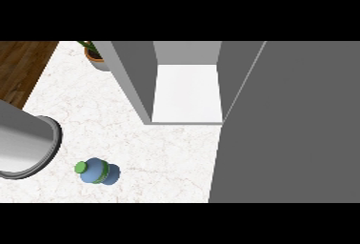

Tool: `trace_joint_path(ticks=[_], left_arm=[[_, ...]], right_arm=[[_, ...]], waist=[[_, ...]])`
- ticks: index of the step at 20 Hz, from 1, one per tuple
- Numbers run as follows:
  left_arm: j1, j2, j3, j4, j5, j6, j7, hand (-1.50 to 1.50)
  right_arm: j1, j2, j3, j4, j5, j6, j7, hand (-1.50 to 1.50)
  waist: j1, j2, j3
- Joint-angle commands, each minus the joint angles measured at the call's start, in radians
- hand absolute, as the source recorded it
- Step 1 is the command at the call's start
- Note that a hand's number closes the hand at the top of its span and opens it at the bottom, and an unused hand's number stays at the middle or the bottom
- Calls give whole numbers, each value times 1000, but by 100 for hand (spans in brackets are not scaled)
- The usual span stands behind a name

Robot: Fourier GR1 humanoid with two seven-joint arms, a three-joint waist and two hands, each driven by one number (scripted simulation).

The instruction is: Pick up the bottled water, place it into the cabinet and close the cabinet

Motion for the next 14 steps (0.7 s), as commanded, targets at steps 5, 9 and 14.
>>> trace_joint_path(ticks=[5,9,14], left_arm=[[-112,-26,3,-97,-8,86,90,-150],[-201,12,83,-42,72,96,149,-150],[-369,-52,37,37,-44,205,234,-150]], right_arm=[[-23,-41,-56,-142,-60,-5,121,-150],[11,-13,69,-145,40,-30,74,-150],[-16,-34,34,-136,27,-41,107,-150]], waist=[[-4,5,0],[-10,3,-1],[-8,4,0]])
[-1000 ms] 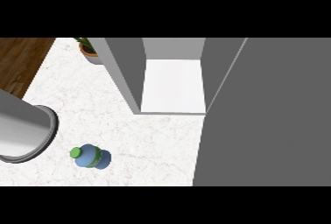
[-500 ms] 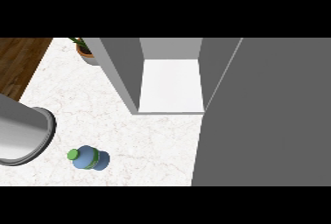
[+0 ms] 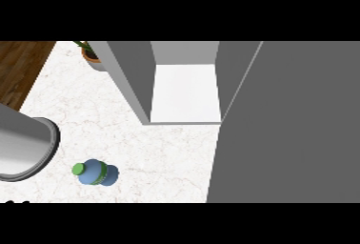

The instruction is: Pick up the bottled water, place it into the cabinet and close the cabinet

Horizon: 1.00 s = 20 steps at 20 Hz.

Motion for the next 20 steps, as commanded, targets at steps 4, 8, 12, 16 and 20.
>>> trace_joint_path(ticks=[4,8,12,16,20], left_arm=[[-169,8,88,174,-5,22,8,-150],[-317,21,100,281,-32,62,79,-150],[-390,9,125,471,-84,51,-25,-150],[-444,18,143,575,-122,46,-71,-150],[-497,-27,90,706,-206,66,-135,-150]], right_arm=[[62,-42,29,-196,33,-15,77,-150],[-27,-14,21,-143,45,-43,87,-150],[-35,-25,42,-185,52,-60,136,-150],[-11,-33,87,-184,100,-65,121,-150],[-11,-36,55,-166,75,-71,122,-150]], waist=[[-1,-2,-1],[0,0,-1],[-3,-1,-1],[-2,-2,-1],[-4,-1,-1]])
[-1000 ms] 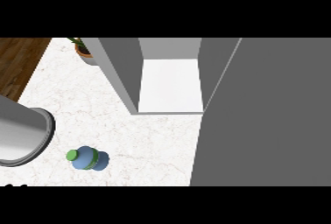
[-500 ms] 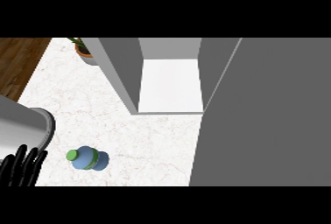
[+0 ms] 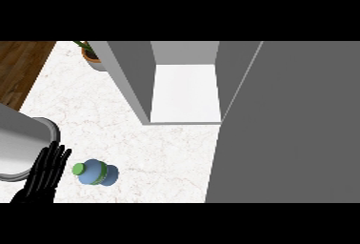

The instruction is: Pick up the bottled water, place it into the cabinet and close the cabinet

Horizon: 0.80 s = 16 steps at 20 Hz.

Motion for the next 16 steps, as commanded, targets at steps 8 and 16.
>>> trace_joint_path(ticks=[8,16], left_arm=[[-158,-25,27,372,-111,40,-202,-150],[-218,-24,61,614,-139,48,-360,-150]], right_arm=[[16,-27,65,-157,76,-34,84,-150],[13,-30,119,-154,130,-60,79,-150]], waist=[[0,0,0],[0,-1,0]])
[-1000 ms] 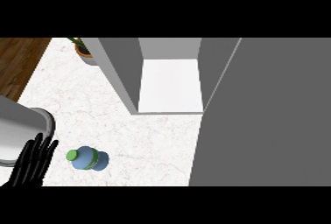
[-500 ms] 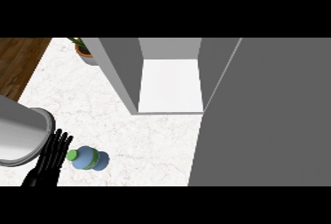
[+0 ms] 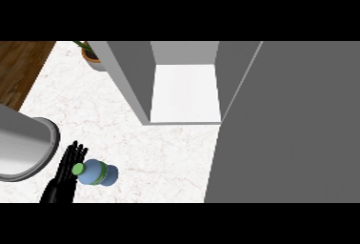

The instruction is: Pick up the bottled water, place it into the cabinet and close the cabinet

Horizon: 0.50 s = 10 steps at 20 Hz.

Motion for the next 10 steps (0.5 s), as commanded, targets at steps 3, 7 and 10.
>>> trace_joint_path(ticks=[3,7,10], left_arm=[[-125,61,48,233,-7,-38,-105,-150],[-167,40,39,351,-30,-27,-187,-150],[-125,70,43,358,-11,-85,-238,-150]], right_arm=[[21,-4,40,-129,96,-21,38,-150],[49,-46,-13,-154,36,2,35,-150],[0,-33,32,-202,90,-44,128,-150]], waist=[[1,1,0],[0,1,1],[2,-1,0]])
